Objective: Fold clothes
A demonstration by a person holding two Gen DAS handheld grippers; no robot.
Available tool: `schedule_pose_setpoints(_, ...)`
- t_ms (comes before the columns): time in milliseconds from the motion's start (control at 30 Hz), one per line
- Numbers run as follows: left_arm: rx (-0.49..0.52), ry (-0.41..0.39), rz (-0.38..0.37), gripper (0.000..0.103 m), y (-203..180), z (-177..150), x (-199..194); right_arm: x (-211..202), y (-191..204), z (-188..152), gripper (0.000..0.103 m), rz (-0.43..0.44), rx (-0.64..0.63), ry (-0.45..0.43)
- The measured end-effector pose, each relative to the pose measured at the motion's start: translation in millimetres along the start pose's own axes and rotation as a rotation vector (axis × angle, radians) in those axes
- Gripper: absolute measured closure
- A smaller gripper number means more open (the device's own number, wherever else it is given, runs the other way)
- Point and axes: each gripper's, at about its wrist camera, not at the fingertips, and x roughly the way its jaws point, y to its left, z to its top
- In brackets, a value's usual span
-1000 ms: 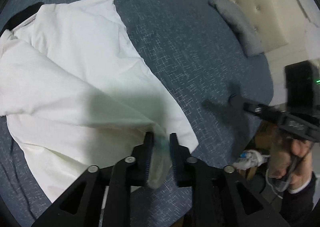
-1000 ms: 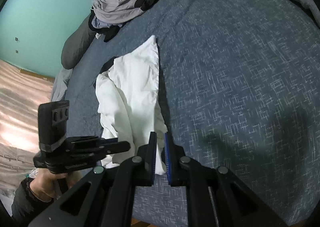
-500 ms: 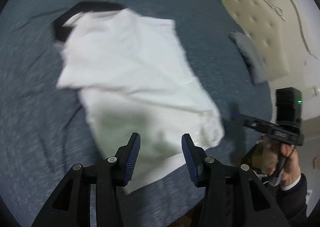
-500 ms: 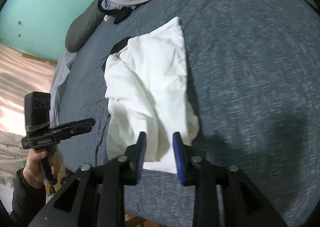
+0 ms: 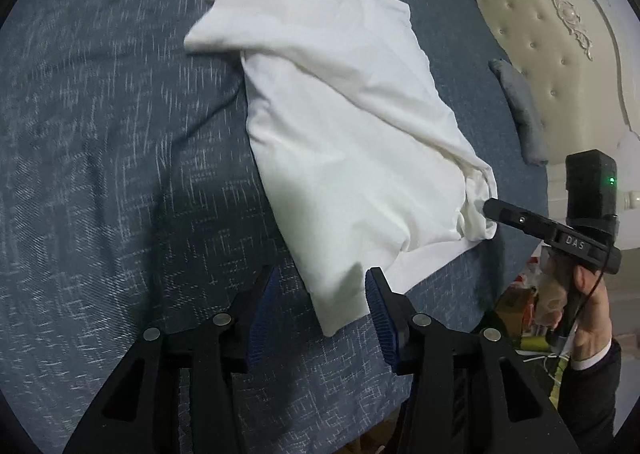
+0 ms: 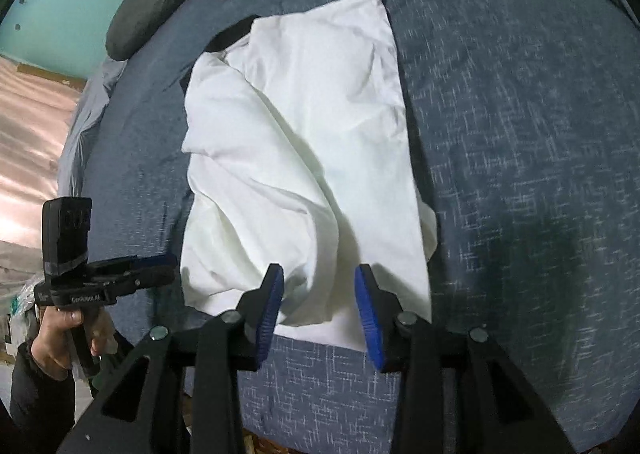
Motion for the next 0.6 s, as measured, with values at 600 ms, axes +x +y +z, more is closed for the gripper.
schedule_pose_setpoints(600,-0.026,-0.005,-0.040,0.055,13.2,3.0,16.1,-11.0,-15.4,-1.6,0.098,0.027,0.004,-0.058)
